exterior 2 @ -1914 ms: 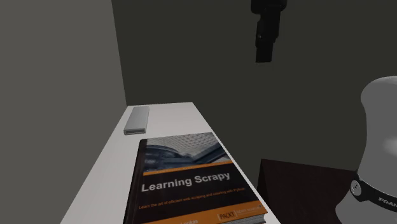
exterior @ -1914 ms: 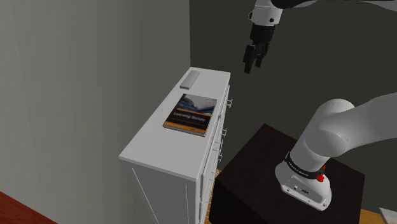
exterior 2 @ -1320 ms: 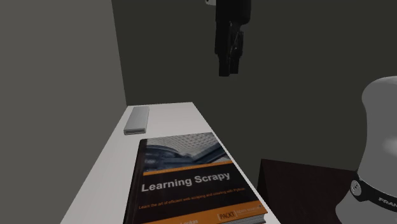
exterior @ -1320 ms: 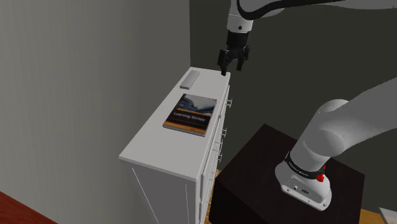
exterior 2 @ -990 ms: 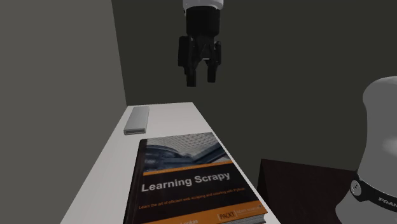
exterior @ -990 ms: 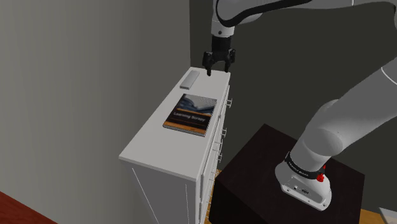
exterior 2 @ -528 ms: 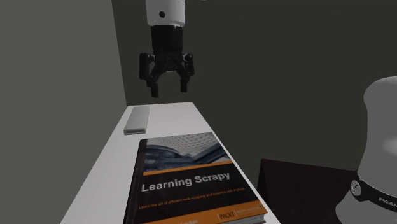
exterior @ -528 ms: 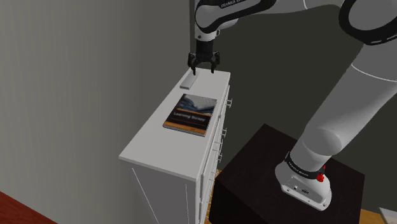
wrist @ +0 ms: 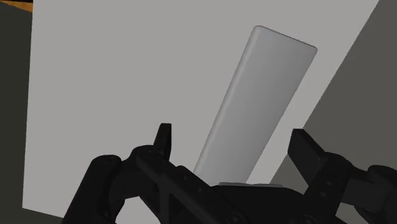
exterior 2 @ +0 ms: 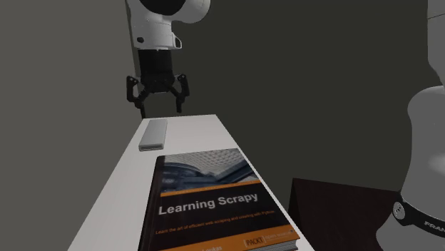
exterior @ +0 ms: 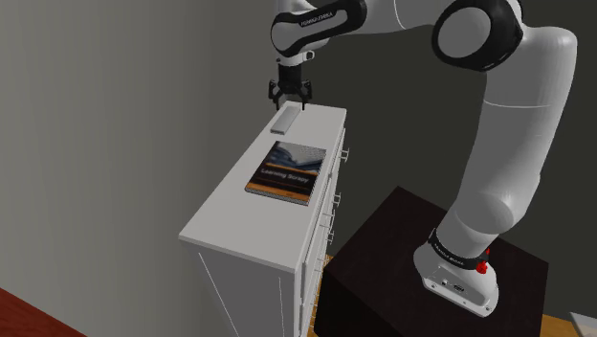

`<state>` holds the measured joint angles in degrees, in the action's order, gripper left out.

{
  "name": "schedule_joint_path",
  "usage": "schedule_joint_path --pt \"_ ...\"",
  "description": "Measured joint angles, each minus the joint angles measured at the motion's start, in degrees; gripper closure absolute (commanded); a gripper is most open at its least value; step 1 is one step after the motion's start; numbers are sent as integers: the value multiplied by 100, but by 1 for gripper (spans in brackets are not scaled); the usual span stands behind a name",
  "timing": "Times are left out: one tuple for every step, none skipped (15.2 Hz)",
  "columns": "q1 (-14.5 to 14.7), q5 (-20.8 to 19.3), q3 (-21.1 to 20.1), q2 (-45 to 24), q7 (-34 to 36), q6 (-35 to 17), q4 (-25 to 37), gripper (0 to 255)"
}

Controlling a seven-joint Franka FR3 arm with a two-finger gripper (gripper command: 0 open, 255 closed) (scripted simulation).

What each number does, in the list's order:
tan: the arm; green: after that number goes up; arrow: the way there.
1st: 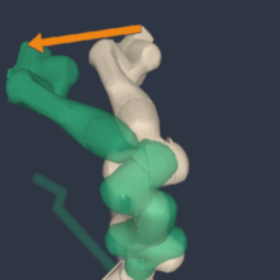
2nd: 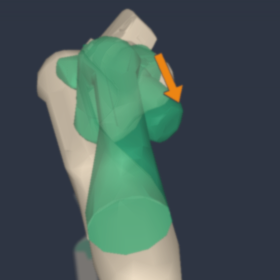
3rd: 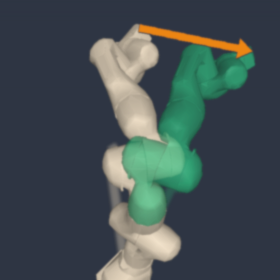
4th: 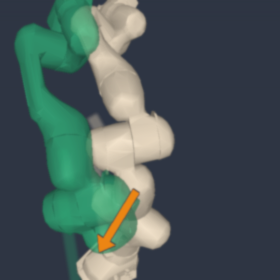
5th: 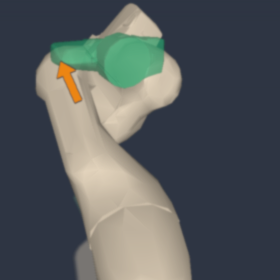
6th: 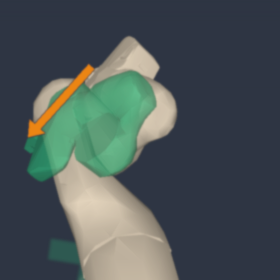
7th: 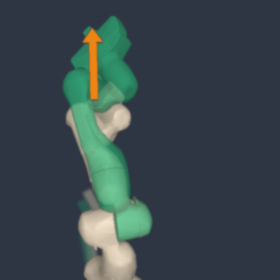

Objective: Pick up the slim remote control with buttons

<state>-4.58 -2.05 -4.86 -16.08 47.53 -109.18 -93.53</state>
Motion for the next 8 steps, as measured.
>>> schedule_joint_path --pt "3 -22 37 -245 147 88 327 0" --pt "1 -37 78 -440 289 87 518 0" --pt "8 -48 101 -608 385 117 711 0" --pt "16 -53 111 -677 434 139 799 0" --pt "17 -55 116 -679 456 172 811 0" --pt "6 -56 125 -701 456 101 767 0" --pt "13 -63 128 -712 477 89 782 0" --pt "6 -63 133 -703 474 62 740 0"
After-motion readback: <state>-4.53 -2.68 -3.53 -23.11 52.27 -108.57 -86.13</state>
